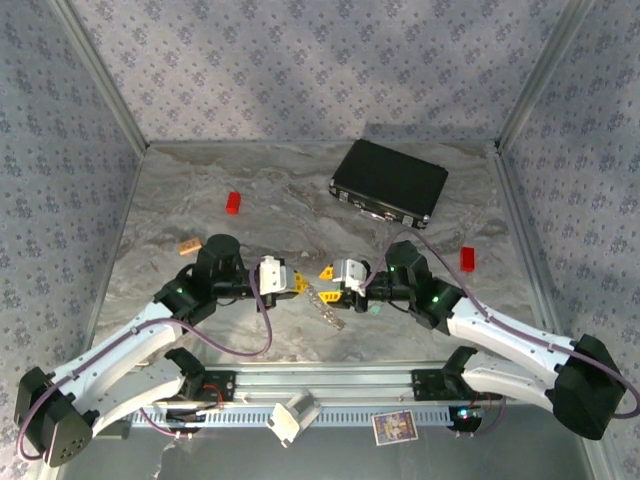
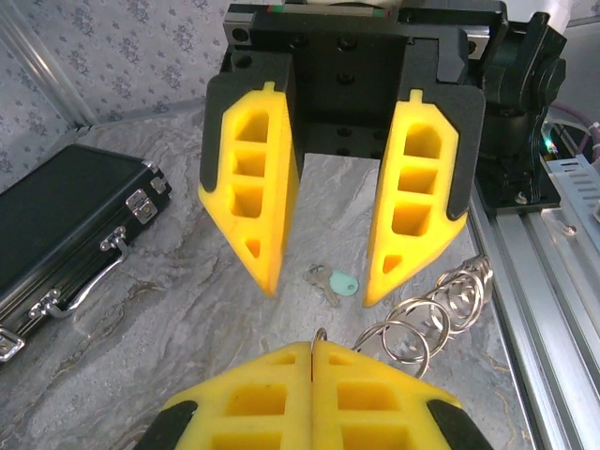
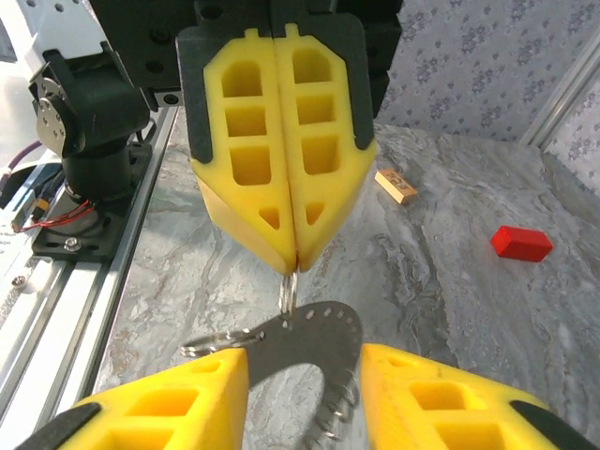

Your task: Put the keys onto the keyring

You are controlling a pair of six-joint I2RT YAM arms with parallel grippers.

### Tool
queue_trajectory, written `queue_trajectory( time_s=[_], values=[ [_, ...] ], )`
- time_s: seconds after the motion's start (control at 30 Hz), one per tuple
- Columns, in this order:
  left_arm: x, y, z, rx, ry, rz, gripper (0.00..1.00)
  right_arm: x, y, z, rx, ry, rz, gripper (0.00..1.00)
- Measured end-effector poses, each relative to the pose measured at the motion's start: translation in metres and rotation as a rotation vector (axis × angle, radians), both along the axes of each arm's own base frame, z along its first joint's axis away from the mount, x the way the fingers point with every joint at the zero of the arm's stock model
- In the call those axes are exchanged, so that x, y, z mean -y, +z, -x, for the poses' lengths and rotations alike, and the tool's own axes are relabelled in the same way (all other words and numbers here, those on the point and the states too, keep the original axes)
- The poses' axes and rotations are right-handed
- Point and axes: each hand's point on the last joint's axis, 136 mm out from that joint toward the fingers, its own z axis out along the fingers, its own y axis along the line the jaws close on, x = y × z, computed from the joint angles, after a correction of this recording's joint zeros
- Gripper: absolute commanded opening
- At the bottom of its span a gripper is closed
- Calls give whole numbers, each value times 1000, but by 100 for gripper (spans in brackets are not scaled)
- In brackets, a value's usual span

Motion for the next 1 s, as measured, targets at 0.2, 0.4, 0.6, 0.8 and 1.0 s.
queue_trajectory(
  time_s=[0.2, 0.4, 0.6, 0.8, 1.0],
  values=[
    [2, -1, 0, 4, -6, -1, 0, -5, -11, -1, -24, 7, 25, 30],
    [4, -3, 2, 5, -13, -1, 0, -9, -10, 0, -25, 19, 25, 27],
    [4, -5, 3, 9, -16, -3, 0, -14, -11, 0, -27, 27, 20, 20],
    [4, -4, 2, 14, -14, -1, 0, -20, -11, 1, -29, 40, 19, 0],
    [1, -7, -4, 48, 33, -32, 48, -20, -10, -1, -30, 32, 43, 0]
  ],
)
